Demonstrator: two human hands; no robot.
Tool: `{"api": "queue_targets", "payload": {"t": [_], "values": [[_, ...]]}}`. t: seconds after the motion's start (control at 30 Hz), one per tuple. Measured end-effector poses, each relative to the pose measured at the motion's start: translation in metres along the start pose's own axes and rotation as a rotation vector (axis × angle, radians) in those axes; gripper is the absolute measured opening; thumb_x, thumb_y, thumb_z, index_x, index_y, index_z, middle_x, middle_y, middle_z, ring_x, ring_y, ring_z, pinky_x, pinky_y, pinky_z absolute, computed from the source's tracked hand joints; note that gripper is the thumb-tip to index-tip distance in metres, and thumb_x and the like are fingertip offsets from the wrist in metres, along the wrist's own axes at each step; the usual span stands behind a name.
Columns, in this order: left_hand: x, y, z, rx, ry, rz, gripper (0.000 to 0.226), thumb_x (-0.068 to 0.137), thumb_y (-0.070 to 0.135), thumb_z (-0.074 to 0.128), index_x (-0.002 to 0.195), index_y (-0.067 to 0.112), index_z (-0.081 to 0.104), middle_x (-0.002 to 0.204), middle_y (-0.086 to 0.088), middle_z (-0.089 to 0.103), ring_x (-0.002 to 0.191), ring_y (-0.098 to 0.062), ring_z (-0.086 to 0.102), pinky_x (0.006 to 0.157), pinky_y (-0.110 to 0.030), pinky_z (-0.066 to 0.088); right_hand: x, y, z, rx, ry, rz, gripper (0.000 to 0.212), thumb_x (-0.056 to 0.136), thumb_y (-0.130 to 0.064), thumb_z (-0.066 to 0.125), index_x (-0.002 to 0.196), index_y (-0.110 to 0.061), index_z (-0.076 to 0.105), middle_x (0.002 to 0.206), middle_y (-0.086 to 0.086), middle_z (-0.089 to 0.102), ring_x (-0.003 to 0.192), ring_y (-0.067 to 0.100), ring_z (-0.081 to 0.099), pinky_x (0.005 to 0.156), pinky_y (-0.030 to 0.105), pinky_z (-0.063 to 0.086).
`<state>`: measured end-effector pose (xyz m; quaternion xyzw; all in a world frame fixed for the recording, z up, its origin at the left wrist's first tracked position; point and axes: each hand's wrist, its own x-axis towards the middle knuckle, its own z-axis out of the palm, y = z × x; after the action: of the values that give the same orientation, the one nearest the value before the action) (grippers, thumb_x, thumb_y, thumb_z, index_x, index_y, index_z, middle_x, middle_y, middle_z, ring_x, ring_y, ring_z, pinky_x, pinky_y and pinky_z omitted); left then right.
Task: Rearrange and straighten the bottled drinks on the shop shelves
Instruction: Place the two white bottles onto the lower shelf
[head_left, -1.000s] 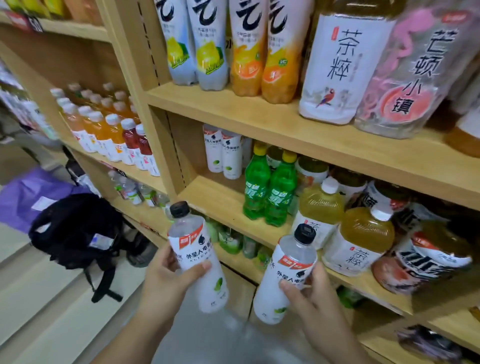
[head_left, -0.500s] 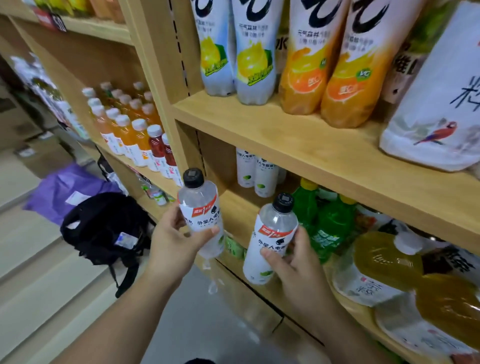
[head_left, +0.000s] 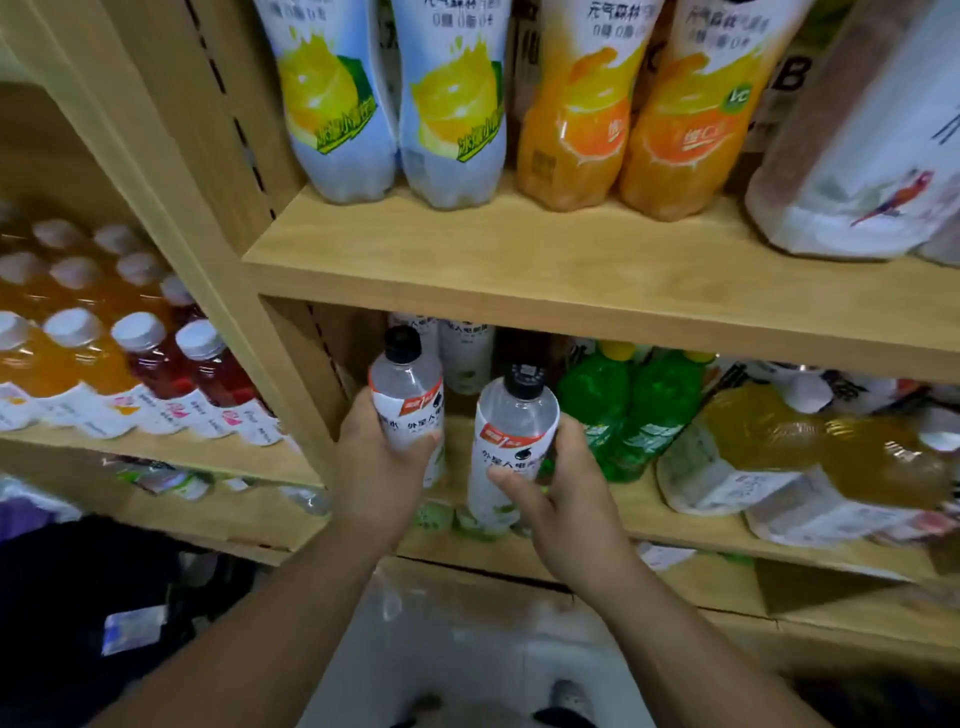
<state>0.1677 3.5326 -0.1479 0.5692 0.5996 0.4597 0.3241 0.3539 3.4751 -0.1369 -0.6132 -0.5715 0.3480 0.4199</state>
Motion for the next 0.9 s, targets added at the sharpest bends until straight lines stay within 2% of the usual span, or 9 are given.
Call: {"api": "queue_targets", "payload": {"t": [0.17, 0.27, 0.37, 0.47, 0.53, 0.63, 0.77, 0.83, 0.9], "values": [[0.01, -0.022, -0.005, 0.044, -0.054, 0.045, 0.05, 0.087, 0.02, 0.077, 0.129, 0.02, 0.051, 0.122, 0.004, 0.065, 0.112, -0.014, 0.062, 0.094, -0.032, 0.05, -0.003, 0.002, 0.027, -0.123, 0.119, 0.019, 0.059, 0.09, -0.04, 0.074, 0.14, -0.028, 0.046, 0.127, -0.018, 0.061, 0.119, 0.0, 0.057, 0.097, 0.027, 0.051], [0.014, -0.035, -0.007, 0.074, -0.093, 0.066, 0.059, 0.088, 0.03, 0.074, 0.138, 0.023, 0.045, 0.13, 0.002, 0.063, 0.119, -0.019, 0.062, 0.099, -0.046, 0.053, 0.003, 0.004, 0.039, -0.154, 0.168, 0.057, 0.058, 0.09, -0.042, 0.073, 0.138, -0.027, 0.046, 0.126, -0.011, 0.062, 0.119, 0.009, 0.058, 0.098, 0.035, 0.052], [0.02, -0.042, -0.007, 0.13, -0.134, 0.105, 0.066, 0.09, 0.036, 0.067, 0.148, 0.022, 0.037, 0.141, -0.002, 0.057, 0.128, -0.023, 0.057, 0.102, -0.047, 0.051, 0.015, 0.002, 0.049, -0.138, 0.2, 0.093, 0.057, 0.09, -0.047, 0.071, 0.137, -0.029, 0.044, 0.127, -0.008, 0.062, 0.121, 0.014, 0.059, 0.099, 0.044, 0.053], [0.031, -0.05, -0.001, 0.27, -0.18, 0.117, 0.067, 0.098, 0.028, 0.061, 0.155, 0.01, 0.03, 0.153, -0.012, 0.043, 0.137, -0.031, 0.047, 0.105, -0.047, 0.046, 0.032, 0.0, 0.055, -0.193, 0.203, 0.101, 0.05, 0.091, -0.05, 0.069, 0.125, -0.024, 0.044, 0.121, 0.0, 0.063, 0.113, 0.02, 0.061, 0.091, 0.048, 0.056], [0.035, -0.052, 0.005, 0.29, -0.179, 0.099, 0.061, 0.1, 0.026, 0.057, 0.154, 0.01, 0.032, 0.153, -0.013, 0.042, 0.135, -0.033, 0.047, 0.102, -0.048, 0.047, 0.04, -0.003, 0.056, -0.208, 0.19, 0.12, 0.047, 0.092, -0.049, 0.069, 0.119, -0.02, 0.044, 0.118, 0.005, 0.064, 0.109, 0.023, 0.063, 0.086, 0.05, 0.056], [0.034, -0.053, 0.011, 0.246, -0.164, 0.041, 0.061, 0.099, 0.026, 0.059, 0.153, 0.015, 0.034, 0.152, -0.01, 0.044, 0.129, -0.034, 0.052, 0.097, -0.05, 0.05, 0.045, -0.006, 0.056, -0.243, 0.182, 0.106, 0.054, 0.091, -0.049, 0.07, 0.125, -0.017, 0.044, 0.122, 0.007, 0.064, 0.111, 0.026, 0.063, 0.087, 0.048, 0.056], [0.032, -0.054, 0.022, 0.255, -0.166, -0.022, 0.063, 0.093, 0.02, 0.067, 0.148, 0.006, 0.039, 0.146, -0.017, 0.045, 0.123, -0.04, 0.054, 0.094, -0.048, 0.05, 0.044, -0.008, 0.054, -0.241, 0.15, 0.098, 0.057, 0.091, -0.047, 0.072, 0.13, -0.017, 0.043, 0.128, 0.006, 0.063, 0.115, 0.026, 0.061, 0.09, 0.046, 0.055], [0.037, -0.051, 0.027, 0.276, -0.166, -0.036, 0.057, 0.091, 0.018, 0.071, 0.138, 0.001, 0.044, 0.14, -0.02, 0.045, 0.118, -0.043, 0.055, 0.092, -0.05, 0.05, 0.045, -0.007, 0.051, -0.223, 0.136, 0.107, 0.057, 0.091, -0.044, 0.072, 0.132, -0.017, 0.043, 0.13, 0.006, 0.063, 0.117, 0.024, 0.061, 0.092, 0.043, 0.054], [0.041, -0.049, 0.03, 0.295, -0.179, -0.033, 0.049, 0.091, 0.017, 0.071, 0.128, -0.003, 0.046, 0.135, -0.022, 0.044, 0.114, -0.044, 0.055, 0.09, -0.048, 0.05, 0.045, -0.007, 0.048, -0.181, 0.12, 0.1, 0.058, 0.092, -0.039, 0.073, 0.136, -0.017, 0.042, 0.133, 0.003, 0.062, 0.119, 0.02, 0.059, 0.092, 0.033, 0.051]]}}
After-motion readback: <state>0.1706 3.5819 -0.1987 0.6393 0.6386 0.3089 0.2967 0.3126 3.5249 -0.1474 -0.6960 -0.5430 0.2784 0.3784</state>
